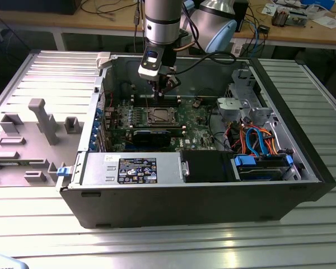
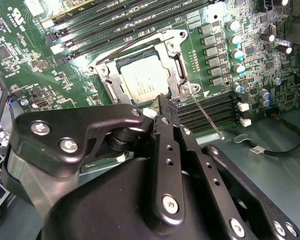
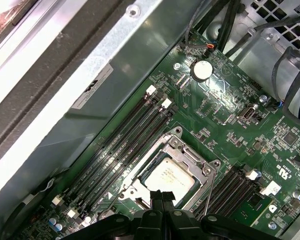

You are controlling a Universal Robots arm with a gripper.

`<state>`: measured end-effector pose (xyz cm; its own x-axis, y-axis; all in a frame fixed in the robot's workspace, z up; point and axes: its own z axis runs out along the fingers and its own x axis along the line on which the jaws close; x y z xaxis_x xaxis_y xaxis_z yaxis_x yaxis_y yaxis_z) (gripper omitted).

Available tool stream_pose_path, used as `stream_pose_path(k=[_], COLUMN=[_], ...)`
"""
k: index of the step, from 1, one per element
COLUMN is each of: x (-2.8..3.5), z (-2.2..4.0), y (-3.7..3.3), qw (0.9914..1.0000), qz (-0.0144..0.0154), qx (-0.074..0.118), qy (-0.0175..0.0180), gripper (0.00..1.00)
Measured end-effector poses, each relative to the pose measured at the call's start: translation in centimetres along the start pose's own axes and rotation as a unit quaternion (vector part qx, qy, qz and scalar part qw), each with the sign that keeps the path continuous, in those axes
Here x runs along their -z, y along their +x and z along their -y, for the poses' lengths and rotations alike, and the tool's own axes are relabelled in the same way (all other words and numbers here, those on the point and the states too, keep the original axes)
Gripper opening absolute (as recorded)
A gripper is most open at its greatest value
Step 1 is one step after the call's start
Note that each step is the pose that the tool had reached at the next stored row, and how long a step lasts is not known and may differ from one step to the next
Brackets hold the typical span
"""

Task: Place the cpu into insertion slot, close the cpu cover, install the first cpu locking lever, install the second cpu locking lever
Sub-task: 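Install the first cpu locking lever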

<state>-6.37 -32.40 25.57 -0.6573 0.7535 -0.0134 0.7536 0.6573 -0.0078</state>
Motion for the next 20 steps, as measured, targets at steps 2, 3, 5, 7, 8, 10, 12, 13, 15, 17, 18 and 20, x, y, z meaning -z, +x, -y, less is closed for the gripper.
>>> stream_pose_path(k=[2,3,5,7,8,10,12,13,15,17,18,20], x=[0.00,0.00,0.00,0.00,0.00,0.00,0.00,0.00,0.00,0.00,0.00,0.00], z=[0.00,0.00,0.00,0.00,0.00,0.00,0.00,0.00,0.00,0.00,0.00,0.00], y=[0.00,0.00,0.00,0.00,0.00,0.00,0.00,0.00,0.00,0.00,0.00,0.00], qw=[1.00000,1.00000,1.00000,1.00000,1.00000,1.00000,1.00000,0.99999,0.99999,0.99999,0.99999,0.99999], qz=[0.0000,0.0000,0.0000,0.0000,0.0000,0.0000,0.0000,0.0000,0.0000,0.0000,0.0000,0.0000], qx=[0.000,0.001,0.001,0.002,0.002,0.002,0.003,0.004,0.004,0.005,0.005,0.005], qy=[0.0000,0.0000,0.0000,0.0000,0.0000,0.0000,0.0000,-0.0001,-0.0001,-0.0001,-0.0001,-0.0001], gripper=[0.11,0.11,0.11,0.11,0.11,0.11,0.11,0.11,0.11,0.11,0.11,0.11])
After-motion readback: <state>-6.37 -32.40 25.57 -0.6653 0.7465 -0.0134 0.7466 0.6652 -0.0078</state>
